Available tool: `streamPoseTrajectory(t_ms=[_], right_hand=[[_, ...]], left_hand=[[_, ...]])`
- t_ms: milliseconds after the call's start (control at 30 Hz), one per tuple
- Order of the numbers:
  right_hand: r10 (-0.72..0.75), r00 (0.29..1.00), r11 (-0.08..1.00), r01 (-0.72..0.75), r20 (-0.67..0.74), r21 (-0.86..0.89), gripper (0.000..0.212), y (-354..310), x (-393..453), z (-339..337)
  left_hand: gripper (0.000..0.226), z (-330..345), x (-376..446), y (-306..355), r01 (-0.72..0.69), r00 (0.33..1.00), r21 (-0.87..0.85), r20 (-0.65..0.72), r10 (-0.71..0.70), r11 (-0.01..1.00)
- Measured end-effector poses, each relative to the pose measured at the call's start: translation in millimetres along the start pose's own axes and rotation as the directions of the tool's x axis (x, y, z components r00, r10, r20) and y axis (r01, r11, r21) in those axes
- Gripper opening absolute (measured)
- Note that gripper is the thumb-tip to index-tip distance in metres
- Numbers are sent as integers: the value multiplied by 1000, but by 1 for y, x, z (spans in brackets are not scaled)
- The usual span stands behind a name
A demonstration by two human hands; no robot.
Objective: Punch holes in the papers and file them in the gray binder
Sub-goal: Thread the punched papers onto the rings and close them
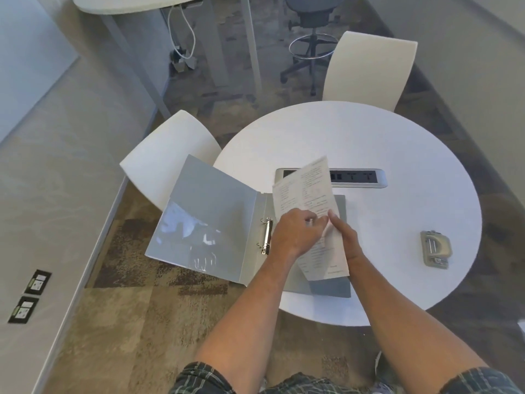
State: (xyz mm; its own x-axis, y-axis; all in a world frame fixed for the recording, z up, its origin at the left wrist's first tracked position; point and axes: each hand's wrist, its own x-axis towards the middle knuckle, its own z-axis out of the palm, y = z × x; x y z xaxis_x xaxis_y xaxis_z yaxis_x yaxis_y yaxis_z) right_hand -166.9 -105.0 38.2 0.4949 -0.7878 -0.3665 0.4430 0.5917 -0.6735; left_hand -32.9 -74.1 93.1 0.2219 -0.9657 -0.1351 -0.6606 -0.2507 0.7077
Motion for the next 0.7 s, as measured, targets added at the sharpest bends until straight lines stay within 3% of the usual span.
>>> streamPoseTrajectory(t_ms=[200, 333, 400, 500, 600, 700], right_hand=[[-55, 980, 975, 12, -189, -222, 54, 3, 2, -20], [8, 983, 986, -39, -184, -162, 61, 6, 3, -24], [49, 988, 991, -66, -146, -118, 58, 7, 3, -23], [81, 992, 994, -88, -101, -68, 50, 10, 4, -24], [90, 990, 992, -99, -108, -80, 46, 15, 5, -30], [58, 964, 980, -104, -258, -167, 49, 24, 9, -40]], left_hand=[[24, 8, 6, -32, 118, 993, -154, 33, -114, 981], [49, 1, 16, -63, 305, 952, -170, 32, -304, 937], [50, -3, 25, -79, 438, 898, -254, 90, -430, 862], [33, -8, 37, -96, 565, 814, -469, 183, -552, 679], [21, -12, 44, -114, 601, 745, -588, 165, -647, 542], [9, -14, 49, -130, 553, 749, -675, 146, -647, 489]])
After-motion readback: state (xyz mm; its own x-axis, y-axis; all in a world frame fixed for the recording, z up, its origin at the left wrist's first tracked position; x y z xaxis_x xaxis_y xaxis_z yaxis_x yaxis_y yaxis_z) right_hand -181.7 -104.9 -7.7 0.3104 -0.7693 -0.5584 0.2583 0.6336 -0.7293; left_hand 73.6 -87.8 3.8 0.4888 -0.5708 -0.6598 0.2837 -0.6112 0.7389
